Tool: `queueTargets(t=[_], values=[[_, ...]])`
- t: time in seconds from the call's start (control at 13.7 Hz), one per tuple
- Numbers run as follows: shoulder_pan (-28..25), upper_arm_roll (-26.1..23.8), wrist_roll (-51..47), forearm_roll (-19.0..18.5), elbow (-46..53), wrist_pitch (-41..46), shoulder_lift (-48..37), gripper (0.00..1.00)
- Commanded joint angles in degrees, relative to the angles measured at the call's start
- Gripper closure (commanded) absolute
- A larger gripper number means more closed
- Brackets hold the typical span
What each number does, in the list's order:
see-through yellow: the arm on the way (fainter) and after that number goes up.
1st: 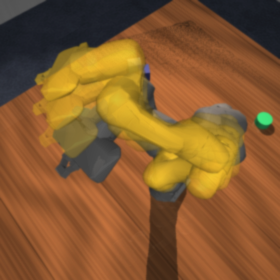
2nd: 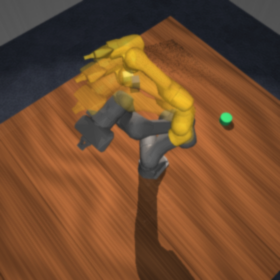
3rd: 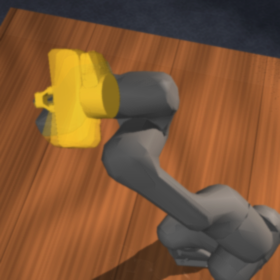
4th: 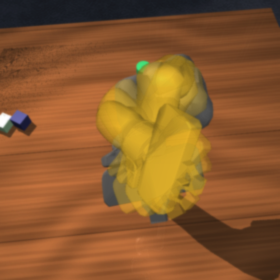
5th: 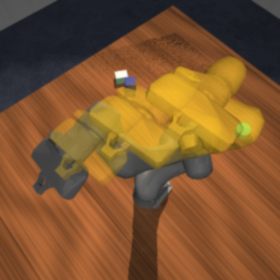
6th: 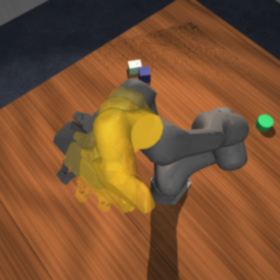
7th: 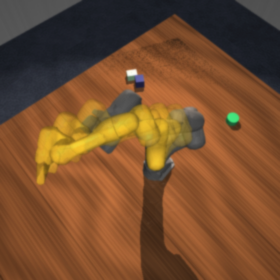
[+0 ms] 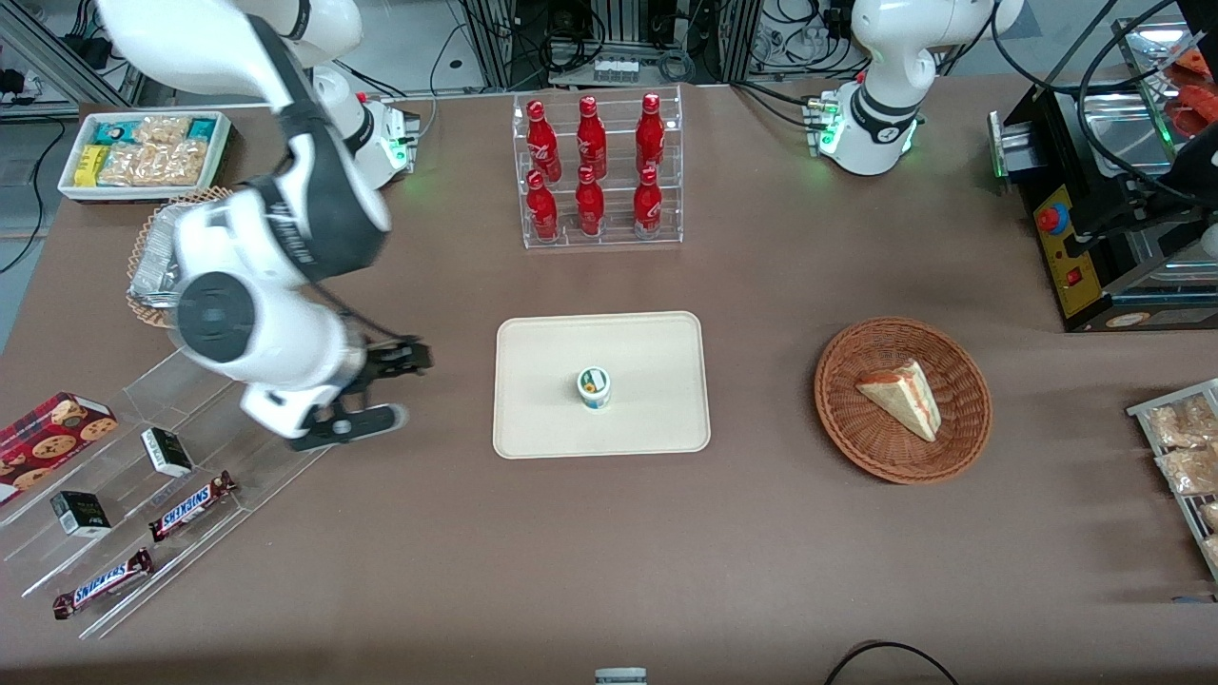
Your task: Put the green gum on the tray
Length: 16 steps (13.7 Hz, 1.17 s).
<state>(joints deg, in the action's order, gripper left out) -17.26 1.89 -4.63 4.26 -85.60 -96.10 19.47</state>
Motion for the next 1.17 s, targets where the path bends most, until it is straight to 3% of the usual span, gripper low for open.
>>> queueTargets(t=[0.0, 0.36, 0.87, 1.09], values=[[4.85, -0.58, 2.17, 0.76, -4.57, -1.01, -4.96, 0.0], [12.68, -0.84, 2.35, 1.02, -14.68, -6.12, -14.36, 0.0], [18.76, -2.16, 8.76, 0.23, -16.54, -1.65, -22.19, 0.0], [18.67, -1.63, 10.08, -5.21, -14.26, 3.27, -23.25, 0.0]])
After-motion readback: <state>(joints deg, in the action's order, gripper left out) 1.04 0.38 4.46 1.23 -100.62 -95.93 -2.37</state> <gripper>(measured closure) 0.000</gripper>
